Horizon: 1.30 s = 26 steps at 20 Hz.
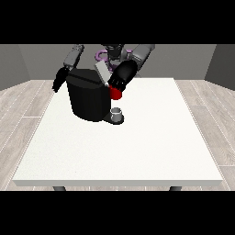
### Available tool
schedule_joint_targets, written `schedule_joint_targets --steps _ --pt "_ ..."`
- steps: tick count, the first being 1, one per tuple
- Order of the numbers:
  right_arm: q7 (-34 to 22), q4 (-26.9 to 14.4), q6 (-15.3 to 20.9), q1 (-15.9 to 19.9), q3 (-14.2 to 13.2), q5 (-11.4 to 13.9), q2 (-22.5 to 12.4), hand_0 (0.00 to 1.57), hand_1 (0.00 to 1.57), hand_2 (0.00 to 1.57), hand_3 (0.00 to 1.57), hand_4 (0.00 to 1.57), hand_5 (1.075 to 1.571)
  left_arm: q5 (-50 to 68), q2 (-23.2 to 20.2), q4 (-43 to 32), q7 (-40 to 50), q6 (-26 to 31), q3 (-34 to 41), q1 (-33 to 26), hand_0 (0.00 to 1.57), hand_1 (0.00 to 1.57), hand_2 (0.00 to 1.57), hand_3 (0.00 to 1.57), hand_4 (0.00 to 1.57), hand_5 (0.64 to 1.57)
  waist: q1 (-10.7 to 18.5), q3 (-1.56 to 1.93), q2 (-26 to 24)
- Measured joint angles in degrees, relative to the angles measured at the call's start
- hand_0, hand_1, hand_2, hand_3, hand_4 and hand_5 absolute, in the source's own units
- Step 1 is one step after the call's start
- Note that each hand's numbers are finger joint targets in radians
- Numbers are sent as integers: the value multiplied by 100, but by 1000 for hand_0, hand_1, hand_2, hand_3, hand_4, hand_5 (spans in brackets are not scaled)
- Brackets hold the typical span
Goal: Insert the coffee pod into the coffee machine and close the lid
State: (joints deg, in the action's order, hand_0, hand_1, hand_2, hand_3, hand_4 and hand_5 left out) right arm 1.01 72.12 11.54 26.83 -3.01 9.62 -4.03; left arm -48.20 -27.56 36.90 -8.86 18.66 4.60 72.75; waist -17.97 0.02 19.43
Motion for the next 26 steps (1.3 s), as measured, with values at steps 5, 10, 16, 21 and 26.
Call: schedule_joint_targets --steps 5,10,16,21,26 --pt "-211 124 -7 23 57 26 14 0 0 0 0 0 1571 -25 -64 -146 -120 -35 53 -45 1110 1110 1129 973 0 1571 -30 1 -25" --pt "-273 149 -48 106 22 1 -40 0 0 0 0 0 1571 -1 4 -126 -162 -240 147 -3 1247 1247 1211 957 0 1571 -66 3 34" --pt "-275 146 -20 239 33 70 -82 0 0 0 0 74 1571 -20 -74 -77 -335 -341 195 150 1232 1232 1211 967 0 1571 -97 9 215" --pt "-154 39 48 195 34 135 -67 0 0 0 0 185 1571 -114 -82 -5 -468 -403 126 176 1088 1088 1075 800 0 1571 -58 7 251" --pt "-193 126 6 235 14 127 -131 0 0 0 0 173 1571 -226 -259 14 -763 -478 78 194 742 742 871 653 0 1571 -110 20 348"
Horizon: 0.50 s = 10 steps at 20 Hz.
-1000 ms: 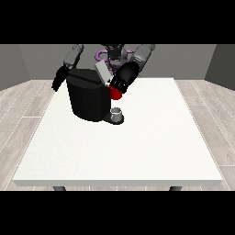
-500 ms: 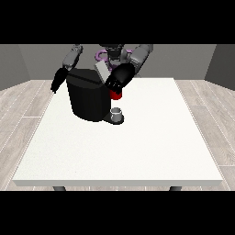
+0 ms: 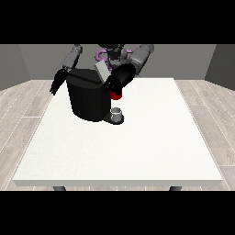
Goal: Insert the coffee pod into the coffee machine and close the lid
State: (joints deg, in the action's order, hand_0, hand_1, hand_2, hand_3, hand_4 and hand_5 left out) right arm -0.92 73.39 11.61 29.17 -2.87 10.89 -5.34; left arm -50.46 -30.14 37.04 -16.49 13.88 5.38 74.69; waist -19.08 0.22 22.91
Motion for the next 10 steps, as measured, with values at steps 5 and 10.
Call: schedule_joint_targets --steps 5,10 --pt "-29 -14 43 66 45 70 26 0 0 0 0 152 1571 -173 -73 -11 47 -90 -61 73 0 0 623 490 0 1571 -23 -5 50" --pt "-1 -24 49 21 -13 45 0 0 0 0 0 90 1571 -231 -101 9 -50 -206 -58 32 0 0 525 452 0 1571 25 6 26"
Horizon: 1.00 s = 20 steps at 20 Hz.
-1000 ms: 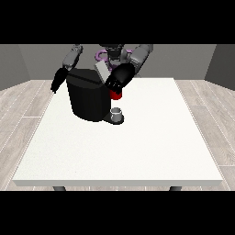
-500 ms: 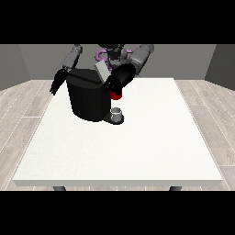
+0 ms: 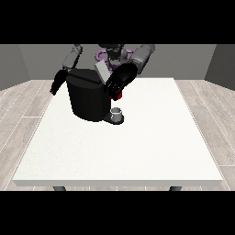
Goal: Insert the coffee pod into the coffee machine and close the lid
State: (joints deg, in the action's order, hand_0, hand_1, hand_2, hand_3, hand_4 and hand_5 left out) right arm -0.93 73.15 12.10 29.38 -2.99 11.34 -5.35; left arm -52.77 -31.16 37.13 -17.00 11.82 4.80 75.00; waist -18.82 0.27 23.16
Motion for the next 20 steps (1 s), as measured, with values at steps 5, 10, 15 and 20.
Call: schedule_joint_targets --steps 5,10,15,20 --pt "-82 -25 -33 -88 14 -30 39 0 0 0 0 0 1571 -32 83 -88 76 -52 24 -142 0 0 299 199 0 1571 75 -10 -183" --pt "44 -232 -63 -413 -91 -133 54 0 0 0 0 0 1571 22 294 -114 208 80 30 -440 0 0 0 52 0 1571 345 -21 -671" --pt "277 -515 -173 -966 -224 -279 28 0 0 0 0 0 1571 131 744 -2 213 194 -56 -1056 0 0 282 0 0 1571 767 -24 -1361" --pt "345 -628 -94 -1427 -257 -279 93 0 0 0 0 0 1571 1037 1450 42 53 211 585 -1615 0 0 0 0 418 1571 1215 -31 -2055"
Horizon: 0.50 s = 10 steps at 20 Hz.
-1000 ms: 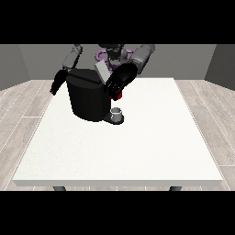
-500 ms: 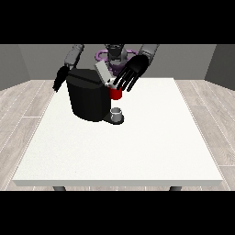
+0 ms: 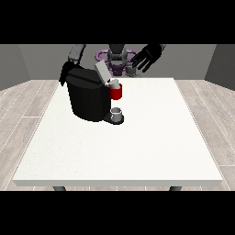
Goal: Insert the coffee pod into the coffee machine and close the lid
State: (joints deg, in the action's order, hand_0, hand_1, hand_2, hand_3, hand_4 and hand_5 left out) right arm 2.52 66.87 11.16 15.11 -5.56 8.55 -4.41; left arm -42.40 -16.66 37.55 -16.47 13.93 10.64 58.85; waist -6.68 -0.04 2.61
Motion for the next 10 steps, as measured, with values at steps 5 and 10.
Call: schedule_joint_targets --steps 5,10 --pt "88 -1 -61 -392 -127 -139 -34 0 0 0 0 0 1571 1143 777 -104 -226 39 876 -858 0 0 0 0 274 1571 482 -8 -664" --pt "102 262 -340 -506 -41 -336 38 0 0 0 0 0 1571 1620 1263 -202 -339 153 1151 -1731 0 0 0 0 372 1571 857 -2 -1392"
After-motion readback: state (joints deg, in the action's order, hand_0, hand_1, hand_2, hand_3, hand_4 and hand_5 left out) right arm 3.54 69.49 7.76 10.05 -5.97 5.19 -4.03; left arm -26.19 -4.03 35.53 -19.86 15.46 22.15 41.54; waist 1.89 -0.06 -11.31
